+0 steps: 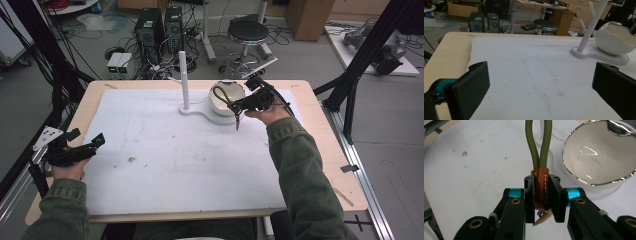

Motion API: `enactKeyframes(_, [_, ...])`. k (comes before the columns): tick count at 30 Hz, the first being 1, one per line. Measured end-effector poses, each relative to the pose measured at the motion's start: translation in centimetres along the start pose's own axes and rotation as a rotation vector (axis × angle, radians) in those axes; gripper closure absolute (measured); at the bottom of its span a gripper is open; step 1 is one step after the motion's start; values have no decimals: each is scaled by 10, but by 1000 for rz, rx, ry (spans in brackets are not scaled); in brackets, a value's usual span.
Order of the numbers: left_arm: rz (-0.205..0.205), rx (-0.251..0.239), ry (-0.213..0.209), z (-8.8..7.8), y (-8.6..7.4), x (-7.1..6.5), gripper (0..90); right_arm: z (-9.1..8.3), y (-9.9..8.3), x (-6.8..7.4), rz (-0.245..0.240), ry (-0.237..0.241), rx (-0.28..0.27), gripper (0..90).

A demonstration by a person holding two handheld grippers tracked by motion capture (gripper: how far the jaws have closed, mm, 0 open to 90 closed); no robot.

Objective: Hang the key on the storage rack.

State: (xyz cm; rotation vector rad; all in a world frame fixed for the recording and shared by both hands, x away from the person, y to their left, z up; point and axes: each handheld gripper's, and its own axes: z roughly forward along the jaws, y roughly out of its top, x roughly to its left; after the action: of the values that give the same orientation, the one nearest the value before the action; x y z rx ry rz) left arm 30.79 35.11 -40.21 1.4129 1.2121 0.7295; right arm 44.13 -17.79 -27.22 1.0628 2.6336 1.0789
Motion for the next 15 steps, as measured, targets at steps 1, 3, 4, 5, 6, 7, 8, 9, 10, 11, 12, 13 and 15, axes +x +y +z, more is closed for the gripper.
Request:
enactKeyframes(1, [1, 1, -1, 0, 0, 0, 17, 1, 3, 1, -4, 0, 2, 765])
enactKeyframes(3, [0, 0, -2, 0, 0, 0, 17, 3, 8, 2, -3, 8, 4, 765])
enactKeyframes(4, [2, 1, -3, 0, 0, 0, 17, 4, 10, 3, -5, 6, 3, 764])
enactKeyframes(5, [2, 1, -4, 1, 0, 0, 17, 5, 13, 3, -5, 5, 2, 763])
enactKeyframes(6, [1, 1, -4, 1, 0, 0, 17, 5, 15, 3, -5, 7, 3, 763])
enactKeyframes(7, [0, 0, -5, 1, 0, 0, 17, 6, 18, 4, -9, 4, 5, 763])
enactKeyframes(8, [0, 0, -4, 1, 0, 0, 17, 7, 20, 4, -7, 4, 5, 763])
enactKeyframes(9, [0, 1, -4, 1, 0, 0, 17, 7, 23, 5, -7, 4, 8, 763])
enactKeyframes(10, [0, 2, -2, 0, 0, 0, 17, 8, 26, 6, -12, 0, 7, 763])
enactKeyframes(11, [0, 1, -1, 0, 0, 0, 17, 9, 28, 6, -11, 2, 6, 763])
enactKeyframes(12, [0, 1, -1, 0, 0, 1, 17, 9, 31, 7, -10, 5, 3, 763])
enactKeyframes(13, [-1, 0, -1, 0, 0, 0, 17, 10, 33, 7, -11, 5, 3, 763])
enactKeyframes(15, [1, 1, -2, 0, 0, 0, 17, 13, 37, 8, -12, 8, 7, 762])
